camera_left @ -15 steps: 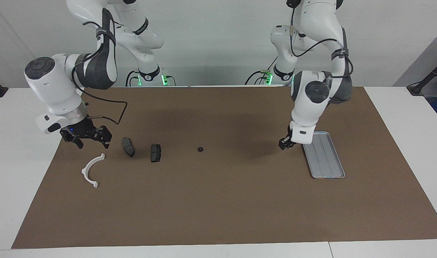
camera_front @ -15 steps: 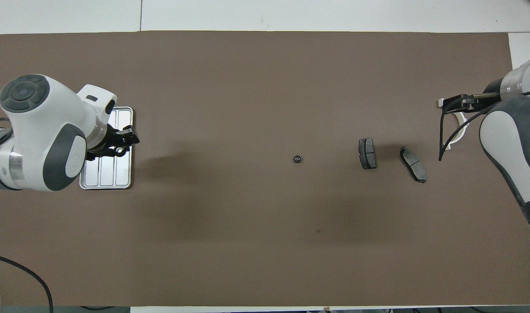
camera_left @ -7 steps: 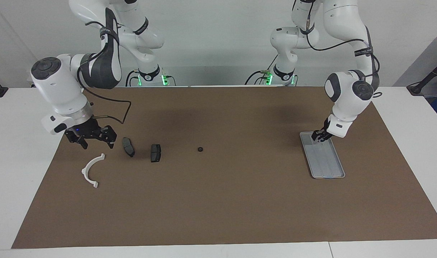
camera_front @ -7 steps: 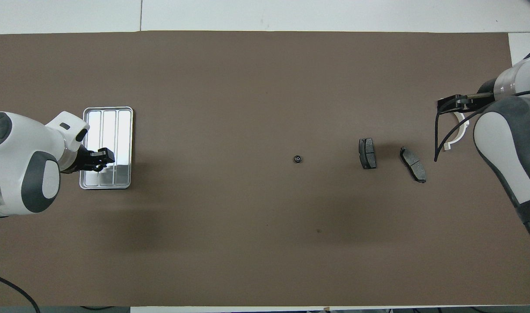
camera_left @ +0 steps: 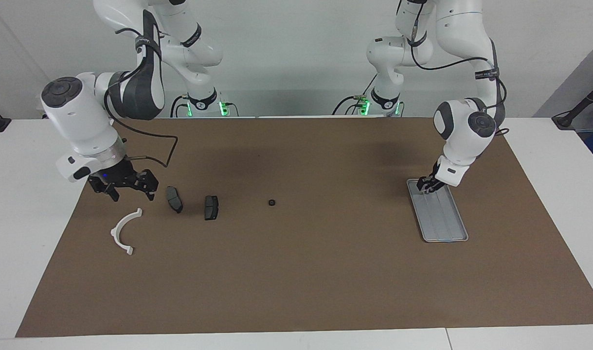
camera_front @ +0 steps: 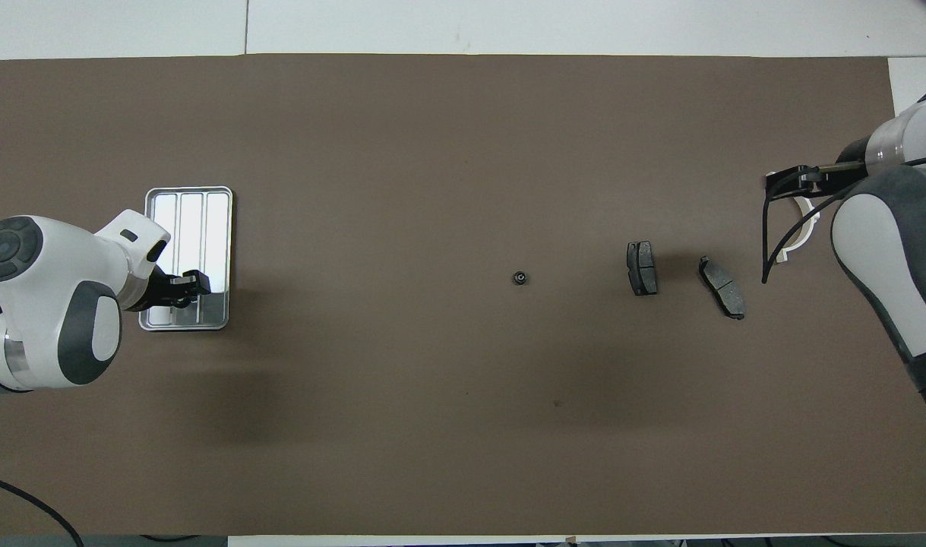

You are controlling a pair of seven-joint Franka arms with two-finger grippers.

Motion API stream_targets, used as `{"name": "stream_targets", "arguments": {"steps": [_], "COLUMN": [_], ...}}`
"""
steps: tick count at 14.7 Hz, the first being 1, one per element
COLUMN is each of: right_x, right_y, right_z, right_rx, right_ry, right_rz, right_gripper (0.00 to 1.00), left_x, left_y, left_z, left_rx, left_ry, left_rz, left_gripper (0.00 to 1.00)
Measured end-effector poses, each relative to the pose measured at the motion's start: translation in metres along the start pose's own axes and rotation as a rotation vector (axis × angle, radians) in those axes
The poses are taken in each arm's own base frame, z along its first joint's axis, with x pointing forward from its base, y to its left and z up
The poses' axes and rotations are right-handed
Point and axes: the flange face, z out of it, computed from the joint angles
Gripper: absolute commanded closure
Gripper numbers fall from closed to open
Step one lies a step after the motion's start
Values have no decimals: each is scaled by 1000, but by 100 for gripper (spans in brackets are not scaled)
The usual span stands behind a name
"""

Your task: Pick bearing gear from pile to tray

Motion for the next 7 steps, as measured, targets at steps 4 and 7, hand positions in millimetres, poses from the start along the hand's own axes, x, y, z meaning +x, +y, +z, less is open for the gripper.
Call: {"name": "stream_targets", "arguments": {"steps": [4,7], "right_x": [-9,-31], "right_y": [0,-2], "right_z": [-85,-142], "right_rx": [-5,-13], "right_ry": [12,58], "right_rz": [9,11], "right_gripper": [0,0], "left_x": [-4,-6], "left_y": [0,-1], "left_z": [7,10], "left_rx": [-3,-6], "left_ry": [13,28], "left_rz": [0,0], "left_gripper": [95,91]}}
